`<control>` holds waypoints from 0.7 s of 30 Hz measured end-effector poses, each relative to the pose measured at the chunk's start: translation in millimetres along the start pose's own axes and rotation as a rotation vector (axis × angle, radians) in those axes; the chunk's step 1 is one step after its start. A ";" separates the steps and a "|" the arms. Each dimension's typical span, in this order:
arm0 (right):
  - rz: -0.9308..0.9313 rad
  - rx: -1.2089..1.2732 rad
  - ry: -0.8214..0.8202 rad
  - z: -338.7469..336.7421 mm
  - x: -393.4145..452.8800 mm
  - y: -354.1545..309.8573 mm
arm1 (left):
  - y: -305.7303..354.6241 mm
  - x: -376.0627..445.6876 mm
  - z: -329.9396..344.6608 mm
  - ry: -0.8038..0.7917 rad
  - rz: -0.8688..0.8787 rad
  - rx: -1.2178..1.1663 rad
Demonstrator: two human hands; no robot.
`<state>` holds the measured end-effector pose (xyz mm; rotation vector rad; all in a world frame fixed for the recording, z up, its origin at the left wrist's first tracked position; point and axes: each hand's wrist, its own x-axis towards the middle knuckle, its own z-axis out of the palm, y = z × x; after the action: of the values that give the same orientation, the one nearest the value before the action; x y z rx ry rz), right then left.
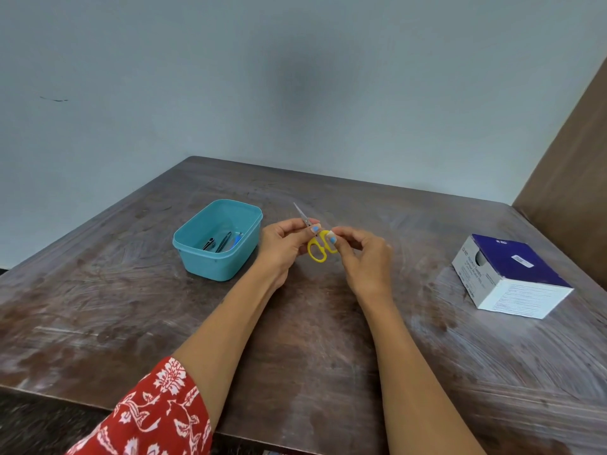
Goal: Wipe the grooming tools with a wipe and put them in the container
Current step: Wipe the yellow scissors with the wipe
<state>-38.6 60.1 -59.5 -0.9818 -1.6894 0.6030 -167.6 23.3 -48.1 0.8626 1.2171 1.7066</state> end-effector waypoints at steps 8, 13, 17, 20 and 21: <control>0.302 0.339 -0.021 4.5 -0.2 0.4 | -2.5 5.9 -2.3 0.071 0.023 -0.095; 0.194 0.312 0.025 1.9 0.8 -6.1 | -5.4 3.0 1.3 -0.002 0.016 -0.025; 0.227 0.394 0.002 0.5 -0.8 -7.7 | -4.2 2.1 1.1 0.009 0.016 -0.052; 0.376 0.569 -0.025 1.5 -1.9 -7.7 | -4.0 0.4 2.1 0.023 0.011 -0.112; 0.426 0.629 -0.030 2.5 -2.5 -8.0 | -4.0 0.1 3.0 0.030 0.011 -0.138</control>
<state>-43.2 54.0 -55.4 -0.8613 -1.1846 1.3374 -164.1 25.2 -51.1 0.7645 1.1018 1.7959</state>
